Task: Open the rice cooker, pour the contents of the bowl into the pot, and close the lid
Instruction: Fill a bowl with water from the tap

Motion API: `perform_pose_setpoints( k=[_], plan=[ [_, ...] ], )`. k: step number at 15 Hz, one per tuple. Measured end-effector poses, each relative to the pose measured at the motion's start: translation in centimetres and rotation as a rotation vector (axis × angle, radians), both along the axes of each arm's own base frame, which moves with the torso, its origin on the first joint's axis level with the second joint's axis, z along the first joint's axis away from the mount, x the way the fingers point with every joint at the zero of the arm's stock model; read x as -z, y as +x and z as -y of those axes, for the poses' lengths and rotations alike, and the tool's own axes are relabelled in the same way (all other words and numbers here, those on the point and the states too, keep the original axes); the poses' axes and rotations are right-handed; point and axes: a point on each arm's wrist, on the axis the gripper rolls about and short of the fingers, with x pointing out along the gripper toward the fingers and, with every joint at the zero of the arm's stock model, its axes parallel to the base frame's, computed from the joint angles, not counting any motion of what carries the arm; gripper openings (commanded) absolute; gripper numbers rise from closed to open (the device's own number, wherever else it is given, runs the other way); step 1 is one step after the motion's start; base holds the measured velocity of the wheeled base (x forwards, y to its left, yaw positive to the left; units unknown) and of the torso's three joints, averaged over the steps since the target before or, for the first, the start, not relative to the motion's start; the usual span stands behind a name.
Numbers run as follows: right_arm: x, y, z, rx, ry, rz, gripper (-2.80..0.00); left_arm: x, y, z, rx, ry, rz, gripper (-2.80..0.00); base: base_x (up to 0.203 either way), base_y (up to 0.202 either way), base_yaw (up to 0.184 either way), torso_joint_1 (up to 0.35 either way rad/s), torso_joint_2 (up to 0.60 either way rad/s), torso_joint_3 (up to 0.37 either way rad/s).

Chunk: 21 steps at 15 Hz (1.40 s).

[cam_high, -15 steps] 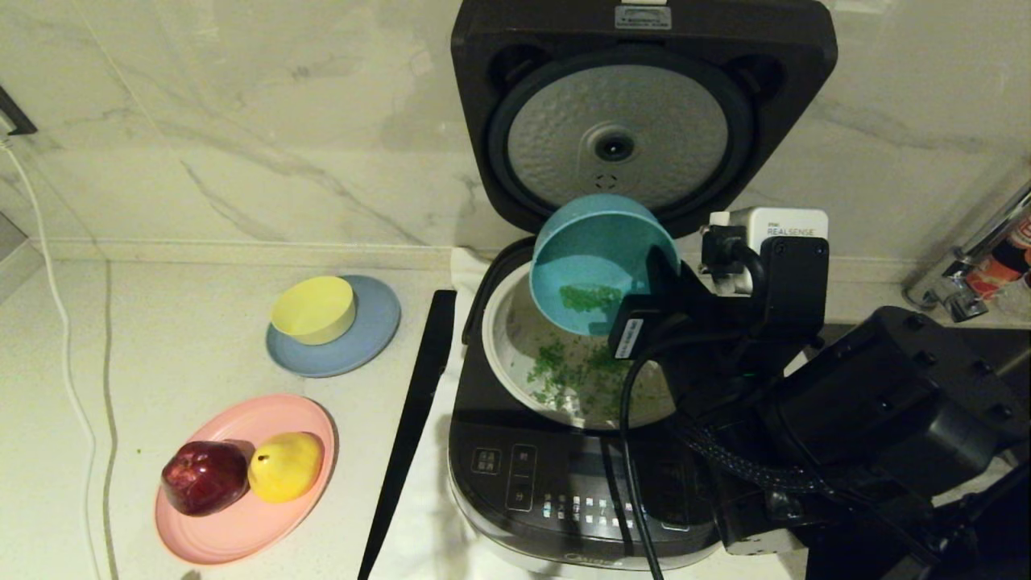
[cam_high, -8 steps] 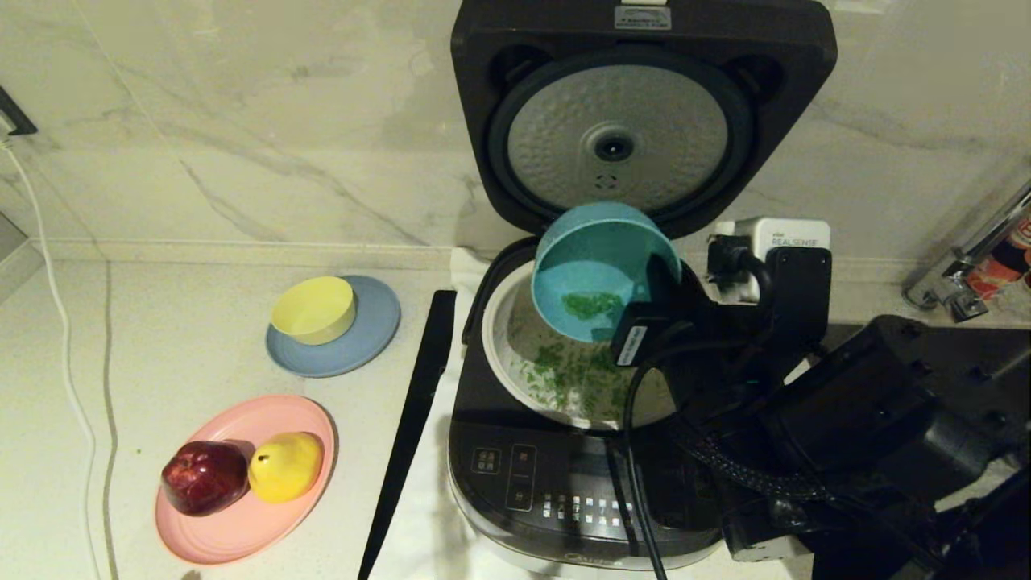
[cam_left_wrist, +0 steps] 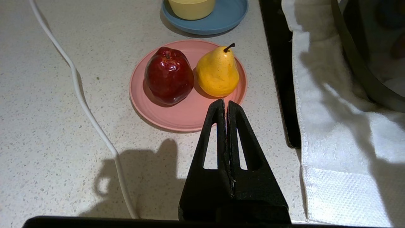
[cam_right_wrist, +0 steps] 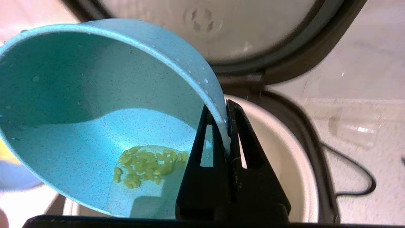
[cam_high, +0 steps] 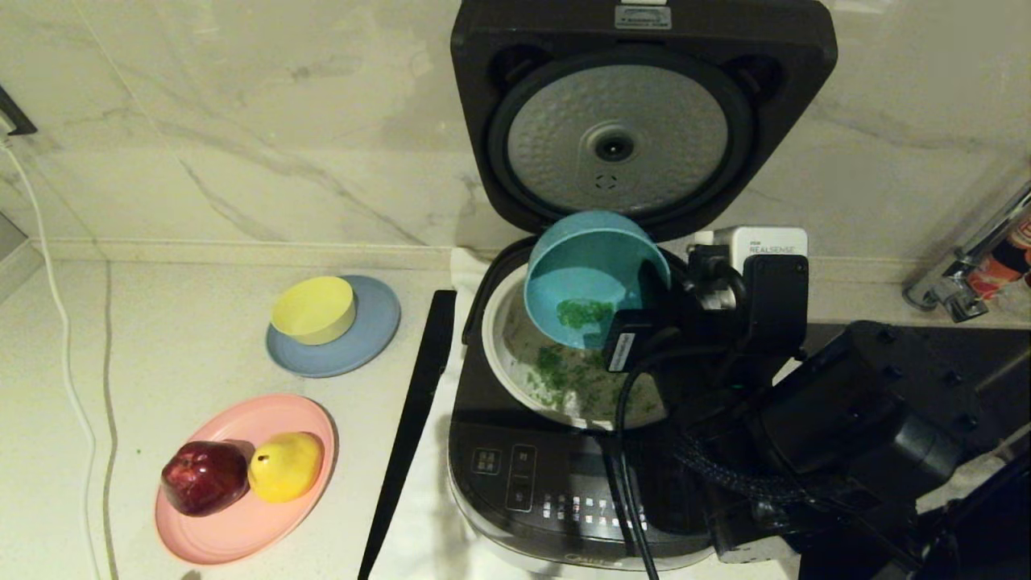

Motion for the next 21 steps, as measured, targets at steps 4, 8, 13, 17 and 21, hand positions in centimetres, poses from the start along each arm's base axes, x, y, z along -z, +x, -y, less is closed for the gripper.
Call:
perform_pose_setpoints(
  k=[4,8,13,17,21],
  plan=[
    [-2.0,0.4,0.5,0.031,-0.027,0.004,-2.80,0.0,0.0,0.0,0.000,-0.001,0.000,-2.80,0.000,0.000,0.000,0.000,0.00,0.000],
    [-4.1,1.1,1.4,0.057,-0.071,-0.063,-2.80,0.0,0.0,0.0,0.000,0.000,0.000,-2.80,0.000,0.000,0.000,0.000,0.00,0.000],
    [-6.2,2.3,2.4,0.007,-0.066,-0.274,-2.80,0.0,0.0,0.0,0.000,0.000,0.000,-2.80,0.000,0.000,0.000,0.000,0.00,0.000],
    [-8.4,1.6,4.5,-0.117,0.000,-0.554,-2.80,0.0,0.0,0.0,0.000,0.000,-0.001,-2.80,0.000,0.000,0.000,0.000,0.00,0.000],
    [-9.5,-1.1,8.6,-0.198,-0.001,-0.836,-2.80,0.0,0.0,0.0,0.000,0.000,0.000,-2.80,0.000,0.000,0.000,0.000,0.00,0.000]
  ],
)
